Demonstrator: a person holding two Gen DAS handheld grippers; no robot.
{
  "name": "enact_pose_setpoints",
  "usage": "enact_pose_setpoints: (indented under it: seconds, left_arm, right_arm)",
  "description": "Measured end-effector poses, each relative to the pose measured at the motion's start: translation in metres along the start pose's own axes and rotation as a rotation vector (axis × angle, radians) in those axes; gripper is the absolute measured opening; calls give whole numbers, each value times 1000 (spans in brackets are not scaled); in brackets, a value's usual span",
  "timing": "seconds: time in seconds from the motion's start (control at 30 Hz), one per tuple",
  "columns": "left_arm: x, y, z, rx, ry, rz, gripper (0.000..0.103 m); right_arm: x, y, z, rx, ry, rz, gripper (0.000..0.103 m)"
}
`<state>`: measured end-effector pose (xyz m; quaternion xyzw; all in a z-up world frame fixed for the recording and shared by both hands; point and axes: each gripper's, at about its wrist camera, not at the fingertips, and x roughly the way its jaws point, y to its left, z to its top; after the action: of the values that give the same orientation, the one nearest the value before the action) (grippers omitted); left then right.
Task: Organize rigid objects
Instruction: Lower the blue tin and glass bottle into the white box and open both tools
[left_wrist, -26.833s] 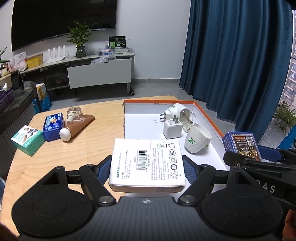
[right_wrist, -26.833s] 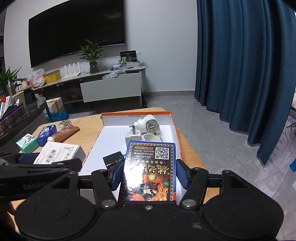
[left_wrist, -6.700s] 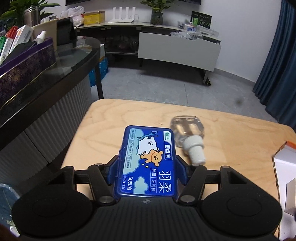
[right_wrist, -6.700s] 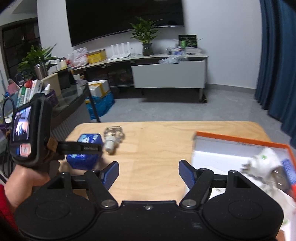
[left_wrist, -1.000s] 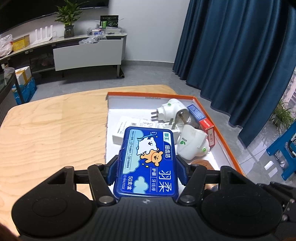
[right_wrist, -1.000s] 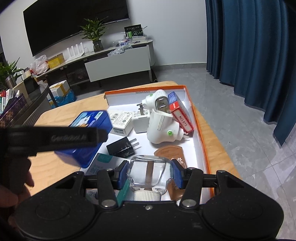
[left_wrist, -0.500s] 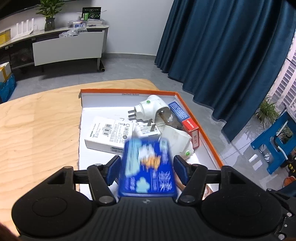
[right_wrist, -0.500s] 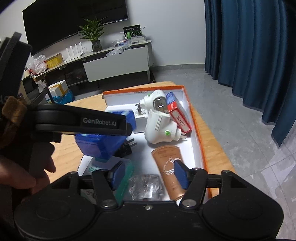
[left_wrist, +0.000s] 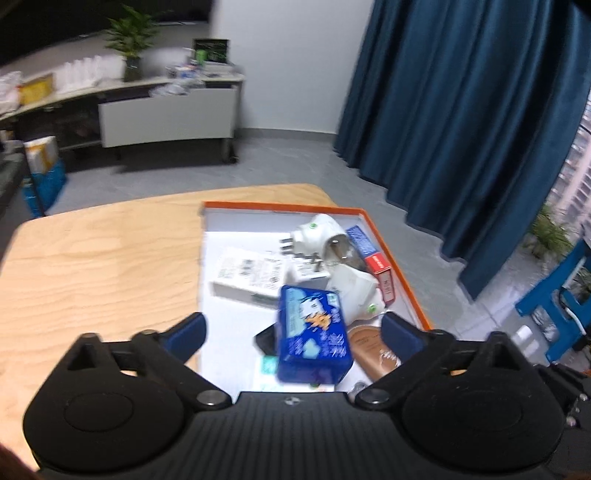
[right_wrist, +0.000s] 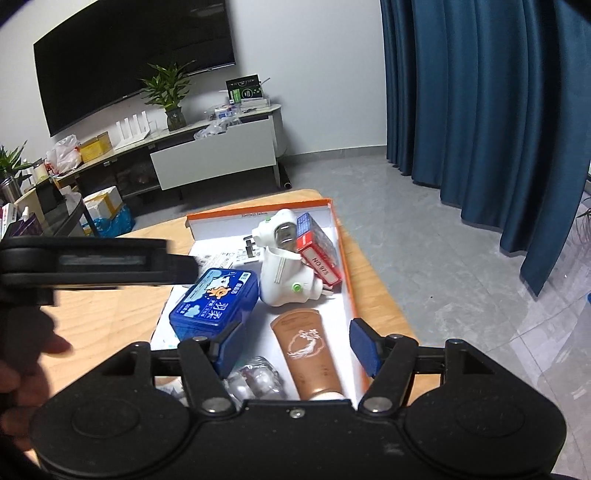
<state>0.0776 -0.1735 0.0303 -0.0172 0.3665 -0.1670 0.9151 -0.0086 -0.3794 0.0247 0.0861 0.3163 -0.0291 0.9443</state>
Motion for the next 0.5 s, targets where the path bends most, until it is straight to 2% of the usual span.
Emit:
enact_pose_setpoints:
  seconds: [0.27, 0.4, 0.5]
  left_arm:
    - [-46, 4, -23, -47, 13, 107, 103]
    - [-54, 7, -41, -99, 33, 100, 103]
    - [-52, 2, -54, -68, 51, 115, 103]
  right_arm:
    - [-26, -9, -10, -19, 5, 35, 83]
    - [-33, -9, -19, -35, 15, 38, 84]
    - [-34, -12, -26, -18, 25, 43, 84]
